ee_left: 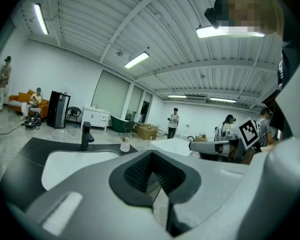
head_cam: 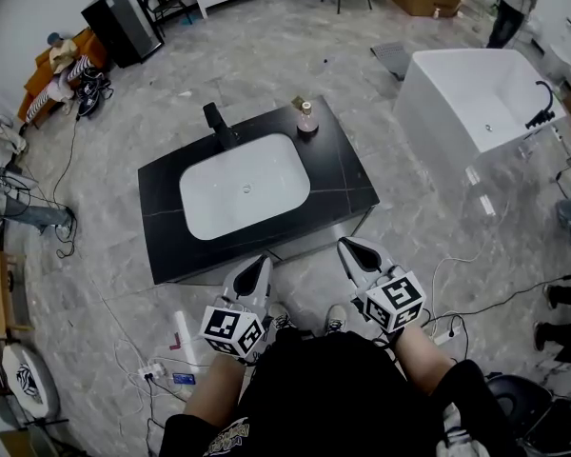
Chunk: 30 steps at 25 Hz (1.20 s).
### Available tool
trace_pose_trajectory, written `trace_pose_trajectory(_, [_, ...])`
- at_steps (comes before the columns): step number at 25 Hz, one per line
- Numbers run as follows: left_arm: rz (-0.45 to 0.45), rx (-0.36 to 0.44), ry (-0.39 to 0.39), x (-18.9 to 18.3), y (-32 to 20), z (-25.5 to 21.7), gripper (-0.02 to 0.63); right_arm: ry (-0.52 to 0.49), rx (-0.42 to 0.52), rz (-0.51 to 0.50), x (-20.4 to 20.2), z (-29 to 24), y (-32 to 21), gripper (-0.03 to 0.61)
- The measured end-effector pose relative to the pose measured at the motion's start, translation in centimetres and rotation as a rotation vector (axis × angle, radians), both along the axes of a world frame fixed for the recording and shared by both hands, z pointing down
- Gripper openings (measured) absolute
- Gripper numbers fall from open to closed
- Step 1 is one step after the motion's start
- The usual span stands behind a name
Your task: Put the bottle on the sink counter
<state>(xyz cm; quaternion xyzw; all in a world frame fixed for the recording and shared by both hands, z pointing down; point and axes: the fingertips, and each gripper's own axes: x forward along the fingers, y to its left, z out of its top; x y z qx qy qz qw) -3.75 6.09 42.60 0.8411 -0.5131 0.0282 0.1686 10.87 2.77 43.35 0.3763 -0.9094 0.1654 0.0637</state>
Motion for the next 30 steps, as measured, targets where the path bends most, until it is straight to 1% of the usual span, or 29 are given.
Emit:
trace_pose_trajectory(10, [0.008,-0.001,0.008,0.6,-0.1,0.1,0.0,0.003,-0.004,0.008,0.5,0.1,0.0,0.026])
trace_pose_trajectory(30, [0.018,0.003,0.005,-0.5,0.2,0.2,0.0,0.002,0.002,0.018,-0.9,0.0,-0.2,0.026])
